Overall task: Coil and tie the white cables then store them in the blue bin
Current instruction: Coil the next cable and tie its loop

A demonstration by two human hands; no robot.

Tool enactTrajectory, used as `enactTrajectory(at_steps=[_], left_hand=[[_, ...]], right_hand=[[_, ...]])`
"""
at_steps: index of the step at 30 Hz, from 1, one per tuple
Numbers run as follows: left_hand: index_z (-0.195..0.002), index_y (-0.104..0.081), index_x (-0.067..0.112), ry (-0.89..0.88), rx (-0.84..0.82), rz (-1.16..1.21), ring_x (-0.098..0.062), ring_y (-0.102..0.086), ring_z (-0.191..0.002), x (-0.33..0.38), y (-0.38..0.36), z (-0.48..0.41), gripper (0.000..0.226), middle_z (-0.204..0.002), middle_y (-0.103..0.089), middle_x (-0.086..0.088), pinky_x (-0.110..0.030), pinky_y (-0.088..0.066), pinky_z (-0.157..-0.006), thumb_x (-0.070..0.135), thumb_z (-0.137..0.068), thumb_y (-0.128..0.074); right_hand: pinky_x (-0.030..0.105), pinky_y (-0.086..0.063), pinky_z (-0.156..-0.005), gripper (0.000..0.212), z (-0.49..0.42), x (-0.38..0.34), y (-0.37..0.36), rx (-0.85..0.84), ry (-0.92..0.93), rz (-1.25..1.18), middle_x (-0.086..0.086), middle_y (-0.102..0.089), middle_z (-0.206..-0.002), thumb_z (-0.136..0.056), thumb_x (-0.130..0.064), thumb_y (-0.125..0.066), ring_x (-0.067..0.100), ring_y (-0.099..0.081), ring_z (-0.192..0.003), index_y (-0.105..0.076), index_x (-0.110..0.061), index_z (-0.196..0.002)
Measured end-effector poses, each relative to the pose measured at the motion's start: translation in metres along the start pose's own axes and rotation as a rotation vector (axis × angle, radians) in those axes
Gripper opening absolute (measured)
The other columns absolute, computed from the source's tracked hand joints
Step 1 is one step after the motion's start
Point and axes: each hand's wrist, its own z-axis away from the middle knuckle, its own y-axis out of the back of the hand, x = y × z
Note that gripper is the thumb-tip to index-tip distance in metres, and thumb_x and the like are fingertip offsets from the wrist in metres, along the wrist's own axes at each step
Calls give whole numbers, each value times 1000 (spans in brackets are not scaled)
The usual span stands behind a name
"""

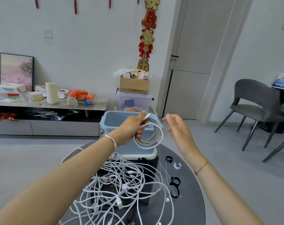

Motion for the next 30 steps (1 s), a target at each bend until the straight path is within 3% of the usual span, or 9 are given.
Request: enactTrajectory(at_steps=[4,7,9,12,16,22,24,27,30], left_hand=[[-71,-53,10,-22,102,-49,-9,-31,-37,-4,-4,-7,47,-45,-36,5,-18,-31,-38,44,-100,-39],[-66,-56,10,-38,84,-121,-9,-33,-38,-4,-10,-7,54,-50,-41,2,-20,-33,-40,48,-99,-35],[-68,-61,10,-21,28,-169,-9,-34,-38,-4,-14,-6,59,-51,-47,2,-20,-34,-42,51,-99,-33],[-73,-64,11,17,-52,-232,-10,-36,-39,-4,-18,-4,59,-46,-45,5,-21,-33,-47,52,-99,-31],[-74,-54,13,90,-177,-104,-7,-31,-38,-3,-16,0,49,-43,-31,9,-18,-32,-44,48,-101,-32],[-67,-41,16,151,-231,-39,-5,-18,-34,-8,-17,1,43,-42,-21,10,-15,-21,-34,40,-102,-32],[-66,-40,16,143,-232,-57,-6,-16,-35,-11,-21,-1,43,-43,-21,10,-16,-19,-34,39,-102,-33],[-66,-40,15,134,-229,-66,-6,-18,-35,-19,-31,-5,43,-43,-21,10,-16,-20,-34,40,-101,-35],[-70,-44,14,97,-175,-61,-7,-22,-36,-28,-44,-8,42,-45,-26,8,-16,-23,-35,42,-100,-37]], right_hand=[[16,-43,-58,39,16,-6,11,-197,27,-17,-9,-64,-77,-78,-48,-70,3,-50,-56,-61,-21,-104],[19,-46,-55,15,15,-5,10,-128,112,105,-2,-70,-78,-84,-18,-70,6,-54,-54,-62,-15,-95],[17,-45,-54,4,8,-1,10,-51,184,89,5,-72,-78,-86,-11,-66,2,-57,-54,-62,-10,-87],[17,-40,-56,4,-6,12,13,46,259,119,5,-69,-76,-84,-12,-69,8,-54,-58,-67,-12,-81],[11,-32,-58,2,-14,28,9,108,306,148,-1,-51,-81,-81,-12,-72,3,-39,-59,-70,-13,-80],[21,-46,-71,12,-7,47,-9,69,287,109,2,-59,-100,-92,-32,-56,18,-58,-82,-53,-23,-100],[32,-47,-68,13,-4,52,-10,43,238,71,8,-63,-90,-97,-32,-48,21,-58,-73,-50,-23,-106],[34,-40,-58,10,1,61,-9,58,222,9,18,-57,-70,-98,-31,-46,17,-47,-59,-52,-22,-99],[32,-36,-56,10,3,71,-4,133,206,-32,9,-54,-65,-96,-29,-51,16,-44,-58,-52,-23,-89]])
